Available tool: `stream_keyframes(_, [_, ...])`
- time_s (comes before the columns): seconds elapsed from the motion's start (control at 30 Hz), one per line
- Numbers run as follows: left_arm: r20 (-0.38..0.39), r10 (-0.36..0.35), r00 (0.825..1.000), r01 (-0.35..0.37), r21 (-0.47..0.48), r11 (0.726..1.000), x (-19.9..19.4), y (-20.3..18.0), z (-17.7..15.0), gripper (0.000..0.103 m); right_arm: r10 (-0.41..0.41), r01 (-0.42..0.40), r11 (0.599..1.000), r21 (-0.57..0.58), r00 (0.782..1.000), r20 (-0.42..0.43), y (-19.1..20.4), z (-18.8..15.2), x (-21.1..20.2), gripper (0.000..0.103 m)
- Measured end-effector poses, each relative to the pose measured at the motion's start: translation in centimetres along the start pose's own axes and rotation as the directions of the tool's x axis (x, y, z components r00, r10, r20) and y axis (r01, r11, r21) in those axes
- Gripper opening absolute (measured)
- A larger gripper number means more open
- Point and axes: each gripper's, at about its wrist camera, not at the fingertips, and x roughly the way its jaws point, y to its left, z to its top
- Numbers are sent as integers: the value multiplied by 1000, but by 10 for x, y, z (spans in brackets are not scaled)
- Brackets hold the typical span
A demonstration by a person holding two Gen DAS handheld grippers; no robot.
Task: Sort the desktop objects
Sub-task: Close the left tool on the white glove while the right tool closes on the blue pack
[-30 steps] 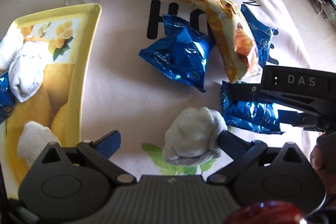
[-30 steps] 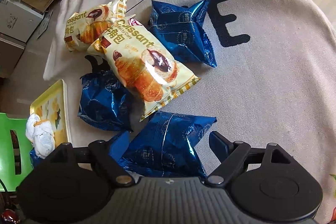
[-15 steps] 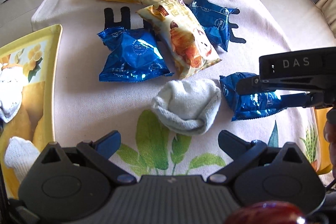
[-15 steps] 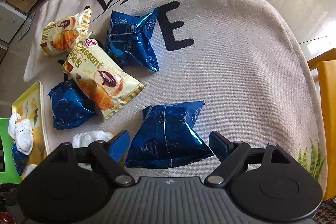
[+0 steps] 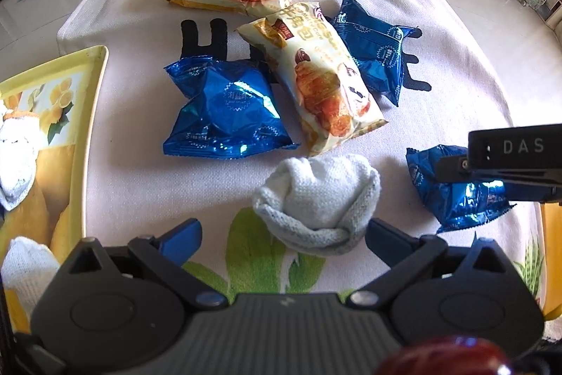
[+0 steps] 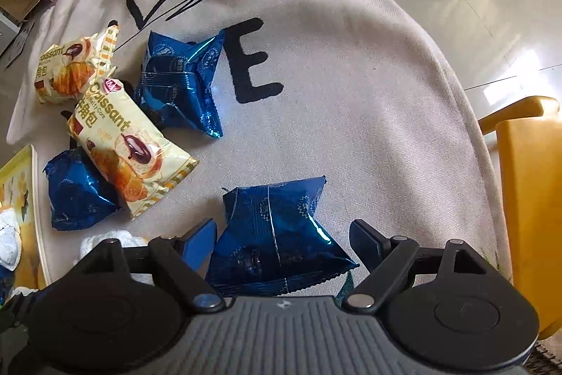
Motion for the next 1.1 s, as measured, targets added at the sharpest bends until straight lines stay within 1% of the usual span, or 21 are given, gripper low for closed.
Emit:
stream_keyframes(0.07, [3, 6, 1000, -6, 11, 1000, 3, -4, 1, 102, 13, -12, 1000, 16, 1000, -22, -2, 0, 3, 82])
stream_keyframes(0.13, [2, 21, 1000, -21, 18, 1000, 6, -8, 1, 102, 48, -46, 998, 52, 998, -49, -4, 0, 7, 82])
stream_keyframes(0.2, [-1, 33, 999, -33, 26, 999, 9, -11, 1, 102, 66, -62, 996, 71, 996, -57, -5, 1, 8, 82])
stream_keyframes(0.33, [-11, 50, 999, -50, 43, 998, 16, -16, 1, 102, 64, -59, 995, 81, 996, -69, -5, 0, 14, 83])
stream_keyframes(0.43, [-8, 91, 996, -90, 49, 995, 25, -17, 1, 102, 79, -70, 993, 97, 993, -88, -5, -1, 20, 83])
stream_keyframes(0.5, [-8, 121, 993, -121, 52, 991, 31, -17, 2, 102, 72, -63, 994, 94, 993, -92, -3, -1, 23, 83])
stream_keyframes(0.6, [-16, 144, 989, -143, 42, 989, 39, -14, 3, 102, 61, -52, 994, 93, 993, -100, -1, -2, 28, 83])
stream_keyframes(0.7, [-14, 127, 992, -126, 16, 992, 41, -11, 3, 103, 52, -43, 995, 89, 993, -108, 1, -3, 32, 84])
stream_keyframes(0.83, [-3, 122, 993, -121, 23, 992, 40, -10, 1, 103, 37, -25, 994, 106, 993, -115, 2, -3, 37, 86])
stream_keyframes(1.1, [2, 120, 993, -120, 25, 992, 37, -10, -1, 103, -17, 23, 998, 57, 993, -116, 16, -6, 40, 90])
